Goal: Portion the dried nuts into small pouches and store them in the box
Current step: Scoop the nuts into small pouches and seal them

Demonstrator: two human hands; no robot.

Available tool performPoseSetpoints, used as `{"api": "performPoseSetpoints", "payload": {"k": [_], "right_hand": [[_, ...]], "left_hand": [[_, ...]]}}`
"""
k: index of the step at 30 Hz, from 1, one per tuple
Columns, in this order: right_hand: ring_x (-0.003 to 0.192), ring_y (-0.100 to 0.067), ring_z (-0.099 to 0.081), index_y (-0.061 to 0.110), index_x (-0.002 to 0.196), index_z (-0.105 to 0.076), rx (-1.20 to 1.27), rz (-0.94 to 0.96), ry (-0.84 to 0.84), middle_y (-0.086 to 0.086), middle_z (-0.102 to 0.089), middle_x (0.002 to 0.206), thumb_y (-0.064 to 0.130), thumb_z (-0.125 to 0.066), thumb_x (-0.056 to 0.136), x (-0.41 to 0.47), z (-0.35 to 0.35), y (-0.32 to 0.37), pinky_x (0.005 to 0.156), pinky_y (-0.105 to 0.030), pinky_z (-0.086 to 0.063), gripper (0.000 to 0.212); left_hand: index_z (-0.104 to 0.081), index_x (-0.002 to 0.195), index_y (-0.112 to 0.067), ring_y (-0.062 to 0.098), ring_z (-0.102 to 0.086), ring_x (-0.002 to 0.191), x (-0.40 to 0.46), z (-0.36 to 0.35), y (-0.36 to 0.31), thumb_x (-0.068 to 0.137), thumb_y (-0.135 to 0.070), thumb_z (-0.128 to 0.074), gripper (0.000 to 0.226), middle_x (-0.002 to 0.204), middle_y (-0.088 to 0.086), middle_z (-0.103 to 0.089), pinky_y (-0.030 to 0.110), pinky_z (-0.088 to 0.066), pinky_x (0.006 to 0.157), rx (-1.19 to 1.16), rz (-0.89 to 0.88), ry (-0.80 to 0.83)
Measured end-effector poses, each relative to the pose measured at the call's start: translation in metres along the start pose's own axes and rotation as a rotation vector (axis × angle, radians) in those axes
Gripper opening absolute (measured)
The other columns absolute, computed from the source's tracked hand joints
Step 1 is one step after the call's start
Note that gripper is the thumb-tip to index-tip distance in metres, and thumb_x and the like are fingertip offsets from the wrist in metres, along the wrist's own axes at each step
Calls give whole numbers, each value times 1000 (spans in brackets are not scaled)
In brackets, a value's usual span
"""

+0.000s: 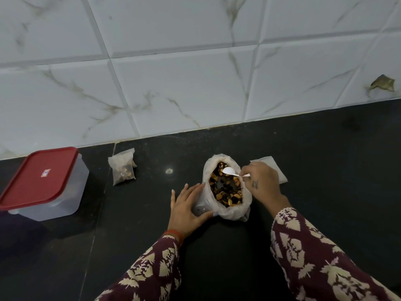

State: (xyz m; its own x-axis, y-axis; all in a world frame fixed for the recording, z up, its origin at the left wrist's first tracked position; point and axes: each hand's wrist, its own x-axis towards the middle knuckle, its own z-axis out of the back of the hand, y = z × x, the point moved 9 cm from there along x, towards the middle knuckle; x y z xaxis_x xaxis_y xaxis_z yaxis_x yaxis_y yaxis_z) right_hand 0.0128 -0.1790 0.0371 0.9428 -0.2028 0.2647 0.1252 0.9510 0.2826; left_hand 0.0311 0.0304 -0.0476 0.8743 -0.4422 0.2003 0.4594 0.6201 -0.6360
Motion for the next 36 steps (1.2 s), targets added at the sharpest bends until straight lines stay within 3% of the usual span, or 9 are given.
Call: {"api": "performPoseSetpoints", "payload": {"k": [3, 7, 11, 13, 17, 22, 27, 31, 36], "right_hand": [[92, -15, -58, 25, 100, -71, -90, 6, 120, 2, -63, 95, 23, -65, 86, -1, -16, 10, 70, -24, -43, 16], [92, -12, -59, 29, 101, -70, -95, -3, 192, 5, -65, 99, 27, -65, 86, -8, -12, 11, 74, -22, -45, 17], [78, -9, -60, 26, 93, -74, 18, -87, 95, 7, -68, 84, 23, -68, 83, -11, 6, -6, 63, -19, -39, 12], [82, -11, -60, 24, 95, -74, -1, -103, 48, 5, -68, 87, 22, -68, 84, -13, 7, -7, 64, -20, -41, 13], [93, -12, -60, 27, 106, -70, -102, -46, 176, 4, -65, 100, 27, -64, 87, -20, -16, 13, 75, -23, -48, 20], [82, -11, -62, 31, 96, -73, -71, -147, 209, 6, -70, 87, 28, -67, 84, -15, -1, -1, 66, -22, -45, 13], [82, -9, -62, 29, 98, -73, 17, -125, 239, 7, -70, 87, 28, -68, 83, -26, -14, 9, 69, -21, -47, 16], [84, -7, -61, 28, 91, -75, 172, -166, 321, 10, -71, 90, 29, -75, 77, -19, -18, 11, 70, -20, -44, 14], [85, -10, -61, 32, 90, -73, -68, -74, 344, 11, -68, 91, 31, -70, 82, -13, 3, 15, 67, -22, -38, 9]], "left_hand": [[-22, 137, -49, 10, -16, 143, 0, -1, 1, 66, -77, -54, 83, 147, -16, -36, 46, 8, 118, 7, 1, 4], [-22, 137, -49, 10, -16, 144, 0, -1, 1, 66, -78, -53, 83, 147, -17, -36, 45, 9, 118, 15, -3, 2], [-23, 138, -48, 11, -16, 144, 1, -1, 1, 66, -78, -52, 84, 147, -16, -36, 44, 10, 117, 22, 0, 7], [-22, 138, -48, 11, -15, 144, 1, -2, 0, 65, -79, -51, 84, 147, -16, -36, 43, 11, 117, 20, 3, 9], [-22, 137, -49, 11, -16, 144, -1, -1, 0, 63, -85, -47, 86, 147, -17, -36, 41, 11, 116, 4, -1, 6], [-22, 137, -49, 12, -16, 144, 0, -1, -1, 62, -88, -44, 88, 147, -15, -36, 43, 10, 117, 15, 2, 15], [-24, 138, -47, 12, -17, 144, 0, 0, -2, 61, -92, -37, 90, 146, -15, -38, 45, 9, 117, 15, 0, 9], [-25, 140, -45, 15, -19, 144, -1, -1, -3, 63, -85, -46, 90, 143, -11, -43, 45, 10, 117, 18, 8, 31], [-23, 139, -47, 14, -18, 144, -1, 1, -4, 64, -80, -49, 85, 142, -10, -45, 42, 12, 117, 10, 17, 31]]}}
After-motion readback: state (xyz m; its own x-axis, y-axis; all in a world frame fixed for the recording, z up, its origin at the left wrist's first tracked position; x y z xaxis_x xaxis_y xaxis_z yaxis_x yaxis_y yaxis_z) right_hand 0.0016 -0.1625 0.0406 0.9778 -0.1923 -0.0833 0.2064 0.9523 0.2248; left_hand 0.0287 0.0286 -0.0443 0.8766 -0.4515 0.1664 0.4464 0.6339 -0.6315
